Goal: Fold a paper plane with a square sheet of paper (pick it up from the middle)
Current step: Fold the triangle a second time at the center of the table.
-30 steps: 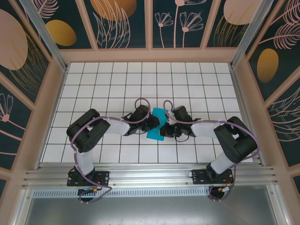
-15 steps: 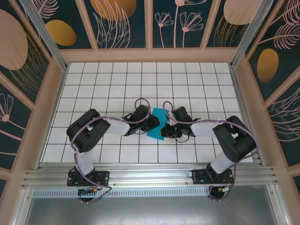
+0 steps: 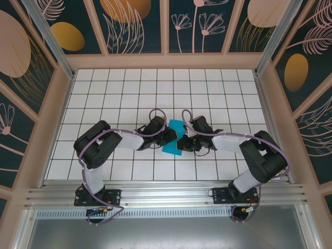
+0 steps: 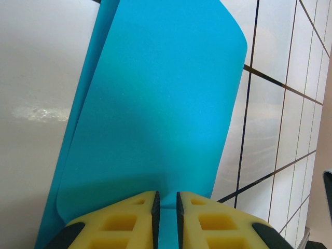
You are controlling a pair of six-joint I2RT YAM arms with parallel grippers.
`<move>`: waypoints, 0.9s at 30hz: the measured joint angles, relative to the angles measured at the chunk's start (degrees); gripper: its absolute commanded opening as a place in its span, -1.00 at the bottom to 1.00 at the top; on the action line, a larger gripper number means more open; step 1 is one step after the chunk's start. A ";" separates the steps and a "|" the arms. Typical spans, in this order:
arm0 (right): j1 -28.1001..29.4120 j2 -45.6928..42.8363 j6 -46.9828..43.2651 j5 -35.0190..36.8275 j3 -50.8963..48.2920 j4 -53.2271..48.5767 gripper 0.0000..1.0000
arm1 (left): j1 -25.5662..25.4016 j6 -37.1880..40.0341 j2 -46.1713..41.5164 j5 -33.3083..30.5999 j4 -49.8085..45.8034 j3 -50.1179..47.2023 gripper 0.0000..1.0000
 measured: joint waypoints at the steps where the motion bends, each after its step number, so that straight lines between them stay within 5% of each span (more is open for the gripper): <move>1: 0.15 0.24 0.37 0.00 0.24 0.04 -0.76 | 0.00 0.13 0.00 0.00 0.00 0.00 -0.59; 27: 0.68 2.58 1.38 0.07 -0.85 -1.49 -0.70 | -0.07 0.22 0.09 0.33 -0.02 0.00 -0.62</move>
